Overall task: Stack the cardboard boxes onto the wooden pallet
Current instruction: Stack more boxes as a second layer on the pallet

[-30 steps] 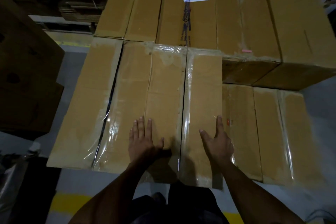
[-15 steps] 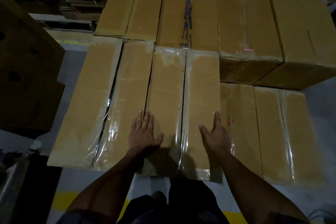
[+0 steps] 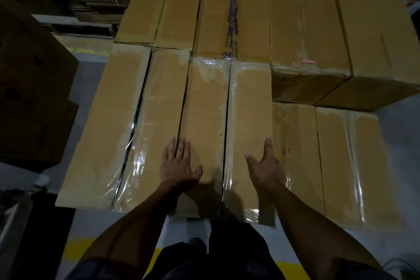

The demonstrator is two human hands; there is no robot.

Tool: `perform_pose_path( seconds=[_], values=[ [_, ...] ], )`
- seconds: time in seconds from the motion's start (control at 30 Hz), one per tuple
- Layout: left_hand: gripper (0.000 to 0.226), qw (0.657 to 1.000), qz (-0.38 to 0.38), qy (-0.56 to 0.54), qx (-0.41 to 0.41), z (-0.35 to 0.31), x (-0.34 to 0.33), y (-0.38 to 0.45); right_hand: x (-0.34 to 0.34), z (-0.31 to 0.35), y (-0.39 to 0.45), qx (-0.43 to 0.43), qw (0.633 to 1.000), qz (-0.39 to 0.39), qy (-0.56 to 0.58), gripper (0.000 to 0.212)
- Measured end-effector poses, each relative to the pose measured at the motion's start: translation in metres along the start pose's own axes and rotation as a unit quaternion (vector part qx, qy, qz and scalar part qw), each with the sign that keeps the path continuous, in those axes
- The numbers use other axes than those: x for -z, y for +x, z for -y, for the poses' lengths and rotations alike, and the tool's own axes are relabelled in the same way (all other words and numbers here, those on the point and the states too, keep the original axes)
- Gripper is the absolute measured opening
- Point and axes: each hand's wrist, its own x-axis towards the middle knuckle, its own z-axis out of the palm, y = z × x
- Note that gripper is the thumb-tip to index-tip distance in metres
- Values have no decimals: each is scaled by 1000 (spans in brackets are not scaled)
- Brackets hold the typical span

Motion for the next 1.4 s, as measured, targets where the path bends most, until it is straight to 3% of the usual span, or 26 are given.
perform_pose_path(
  seconds=[0.33, 0.73, 1.0, 1.17, 1.4],
  values=[
    [101, 997, 76, 25, -23, 3, 23, -14, 16, 5, -26, -9, 994, 84, -75, 95],
    [91, 993, 89, 35, -74, 13, -24, -103, -6, -49, -107, 29, 978, 130, -162, 106],
    [98, 984, 18, 137, -111, 23, -41, -118, -10, -60, -115, 38, 967, 159, -196, 137],
    [91, 982, -3, 145, -120, 26, -41, -118, -16, -61, -119, 55, 967, 118, -221, 127],
    [80, 984, -26, 122, -124, 37, -41, -121, -24, -63, -125, 66, 968, 119, -213, 124]
  ],
)
